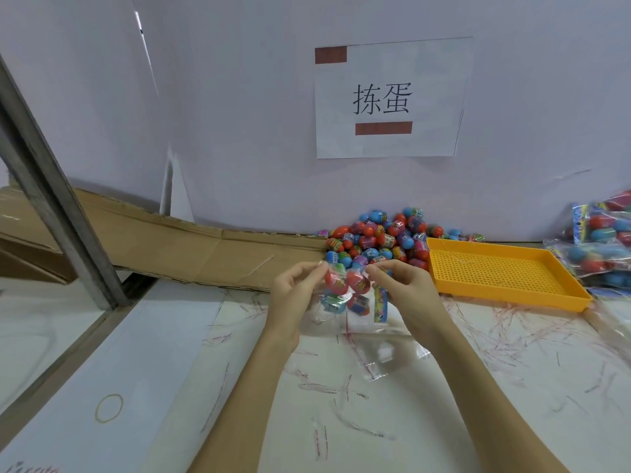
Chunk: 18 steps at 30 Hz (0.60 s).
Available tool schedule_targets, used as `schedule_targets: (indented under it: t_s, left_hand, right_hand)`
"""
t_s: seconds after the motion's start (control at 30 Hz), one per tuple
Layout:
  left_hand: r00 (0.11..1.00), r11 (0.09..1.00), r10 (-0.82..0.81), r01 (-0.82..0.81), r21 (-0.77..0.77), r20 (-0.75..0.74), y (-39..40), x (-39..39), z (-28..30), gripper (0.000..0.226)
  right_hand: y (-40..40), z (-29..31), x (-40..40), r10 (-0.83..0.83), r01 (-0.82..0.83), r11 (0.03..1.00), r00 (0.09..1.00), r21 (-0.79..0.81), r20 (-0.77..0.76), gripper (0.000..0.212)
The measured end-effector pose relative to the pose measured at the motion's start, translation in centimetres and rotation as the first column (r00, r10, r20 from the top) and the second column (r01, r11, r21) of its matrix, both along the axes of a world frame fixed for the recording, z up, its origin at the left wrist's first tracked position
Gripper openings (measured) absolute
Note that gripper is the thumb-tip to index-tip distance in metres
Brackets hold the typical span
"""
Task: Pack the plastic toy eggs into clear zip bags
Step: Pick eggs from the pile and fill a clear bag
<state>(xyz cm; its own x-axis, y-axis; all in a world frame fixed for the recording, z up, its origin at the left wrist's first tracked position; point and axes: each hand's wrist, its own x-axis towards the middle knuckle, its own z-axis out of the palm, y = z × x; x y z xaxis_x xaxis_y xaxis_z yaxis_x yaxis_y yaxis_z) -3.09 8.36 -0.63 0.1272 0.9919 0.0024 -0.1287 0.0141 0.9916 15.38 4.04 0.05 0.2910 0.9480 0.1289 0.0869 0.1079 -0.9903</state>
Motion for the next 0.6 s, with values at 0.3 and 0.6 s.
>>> schedule_targets:
  t_s: [0.3,0.6]
  left_hand:
    - [0.973,0.99,0.021,0.011,-0.141,0.229,0.3,0.35,-0.12,0.016]
    - [0.995,0.997,-0.061,0.064,-0.036,0.08,0.13,0.25,-0.16,0.032]
  right_hand:
    - [0.02,0.22,-0.74,-0.074,0.075,0.996,0.997,0.045,-0.011,0.013]
    - [-0.56,0.72,-0.76,-0.045,0.044,0.994,0.999,0.097,0.014,0.018]
